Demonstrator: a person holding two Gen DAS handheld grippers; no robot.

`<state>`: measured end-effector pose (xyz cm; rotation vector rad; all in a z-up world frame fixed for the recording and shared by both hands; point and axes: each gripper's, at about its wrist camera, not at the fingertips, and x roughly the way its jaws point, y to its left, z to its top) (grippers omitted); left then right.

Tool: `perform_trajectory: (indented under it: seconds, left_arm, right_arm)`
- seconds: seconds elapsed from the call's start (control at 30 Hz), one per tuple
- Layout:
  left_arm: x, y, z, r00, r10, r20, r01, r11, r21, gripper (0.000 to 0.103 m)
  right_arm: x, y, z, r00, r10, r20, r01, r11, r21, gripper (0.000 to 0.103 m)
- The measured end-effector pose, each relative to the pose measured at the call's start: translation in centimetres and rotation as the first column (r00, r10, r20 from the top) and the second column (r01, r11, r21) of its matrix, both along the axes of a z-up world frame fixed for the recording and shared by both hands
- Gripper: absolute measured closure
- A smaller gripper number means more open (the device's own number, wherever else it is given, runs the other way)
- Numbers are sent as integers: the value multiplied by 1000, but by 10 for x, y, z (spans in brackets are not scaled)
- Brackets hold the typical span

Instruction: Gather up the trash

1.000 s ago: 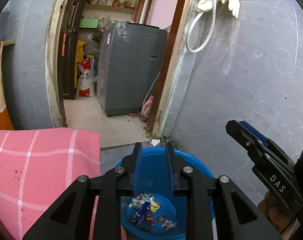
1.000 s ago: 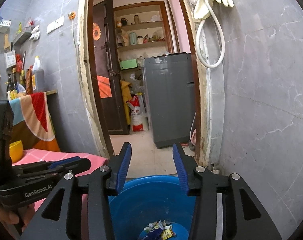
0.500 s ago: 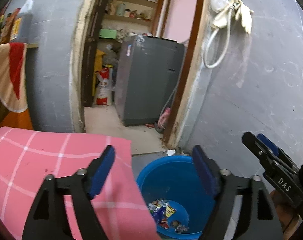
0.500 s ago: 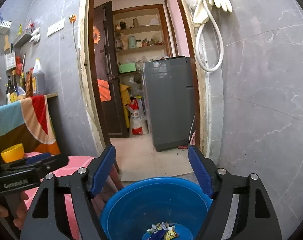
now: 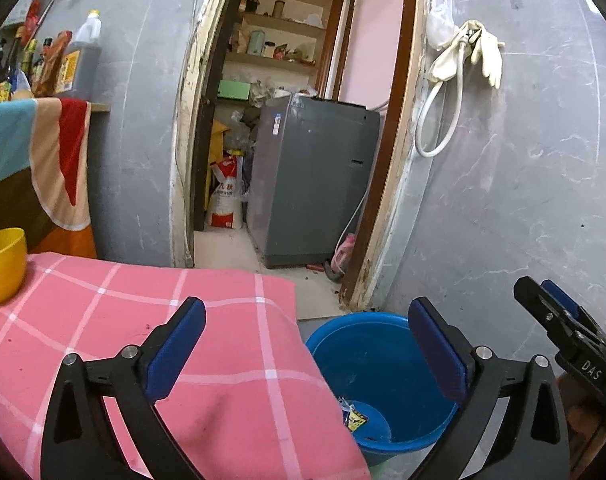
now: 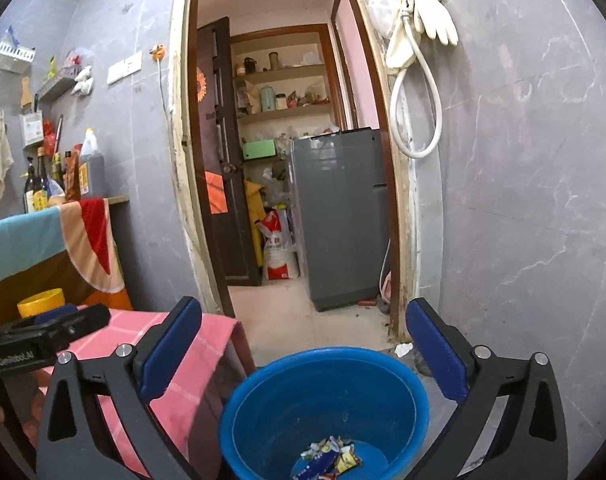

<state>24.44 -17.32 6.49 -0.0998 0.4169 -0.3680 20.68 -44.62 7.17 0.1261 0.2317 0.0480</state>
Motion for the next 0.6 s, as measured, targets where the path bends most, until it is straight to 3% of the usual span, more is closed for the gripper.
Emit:
perform_trajectory:
  seconds: [0.2, 0.6]
  left_arm:
    - [-31, 9, 8, 999, -3, 47, 4, 1000, -14, 2]
    - [-89, 27, 9, 997, 30, 67, -29, 999, -17, 2]
  right_arm:
    - [-31, 4, 9, 1000, -19, 17, 20, 1000, -12, 0]
    - [-105, 14, 19, 996, -48, 76, 48, 999, -1, 0]
